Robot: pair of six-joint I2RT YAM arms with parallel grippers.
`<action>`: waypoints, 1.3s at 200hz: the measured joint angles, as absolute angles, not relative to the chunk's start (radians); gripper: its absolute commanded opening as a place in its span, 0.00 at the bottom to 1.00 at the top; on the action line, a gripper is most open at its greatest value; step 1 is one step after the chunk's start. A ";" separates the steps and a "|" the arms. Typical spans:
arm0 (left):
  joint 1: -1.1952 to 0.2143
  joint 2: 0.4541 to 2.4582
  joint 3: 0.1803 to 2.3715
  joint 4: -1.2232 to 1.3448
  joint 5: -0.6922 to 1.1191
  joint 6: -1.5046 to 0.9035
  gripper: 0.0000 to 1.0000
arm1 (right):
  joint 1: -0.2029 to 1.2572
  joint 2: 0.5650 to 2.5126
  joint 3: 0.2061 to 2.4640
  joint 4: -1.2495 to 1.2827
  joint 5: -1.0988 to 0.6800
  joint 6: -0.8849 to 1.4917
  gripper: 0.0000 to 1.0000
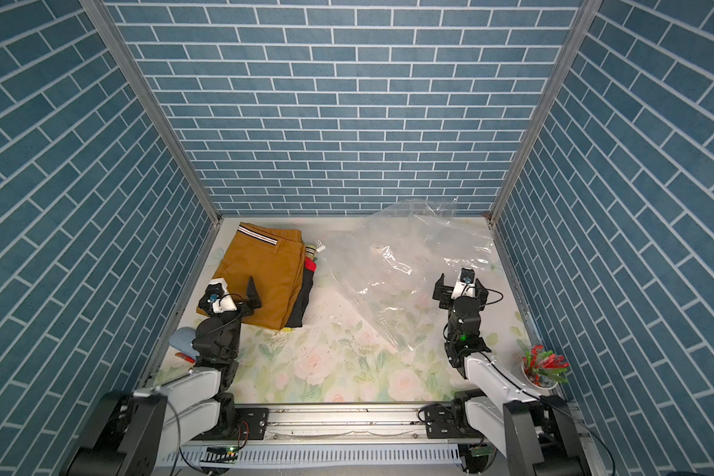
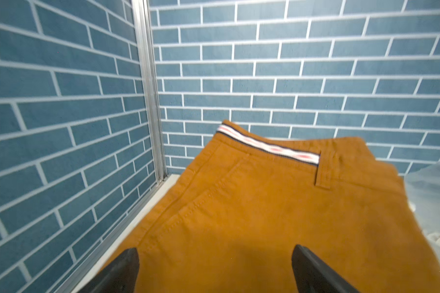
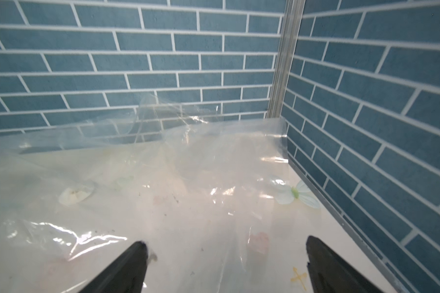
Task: Take the trousers out of the vacuum bag
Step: Move the trousers to the center of the board.
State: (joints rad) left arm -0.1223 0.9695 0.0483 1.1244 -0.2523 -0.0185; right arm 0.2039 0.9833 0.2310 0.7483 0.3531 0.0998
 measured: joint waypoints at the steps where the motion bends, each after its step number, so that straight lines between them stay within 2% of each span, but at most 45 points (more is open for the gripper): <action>1: -0.123 0.953 0.049 1.109 -0.255 -0.020 1.00 | 0.204 0.980 0.231 0.747 0.353 0.101 1.00; 35: -0.144 0.638 0.090 0.791 -0.336 -0.115 1.00 | 0.204 0.864 0.239 0.662 0.342 0.162 1.00; 56: -0.160 0.560 0.184 0.548 -0.376 -0.229 1.00 | 0.204 0.831 0.263 0.579 0.321 0.203 1.00; 104: -0.220 0.663 0.414 0.125 -0.377 -0.450 1.00 | 0.204 0.822 0.368 0.395 0.290 0.285 1.00; 150: -0.329 0.806 0.509 -0.243 -0.432 -0.699 1.00 | 0.204 0.835 0.415 0.280 0.290 0.310 1.00; 196: -0.446 0.799 0.530 -0.388 -0.475 -0.923 1.00 | 0.204 0.836 0.418 0.239 0.291 0.318 1.00; 260: -0.456 0.887 0.452 -0.308 -0.483 -1.033 0.99 | 0.204 0.836 0.418 0.234 0.267 0.318 1.00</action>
State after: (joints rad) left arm -0.4564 0.8871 0.4522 -0.3077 -0.4828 -1.0328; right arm 0.2043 0.8356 0.4179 0.2344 0.2672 0.3176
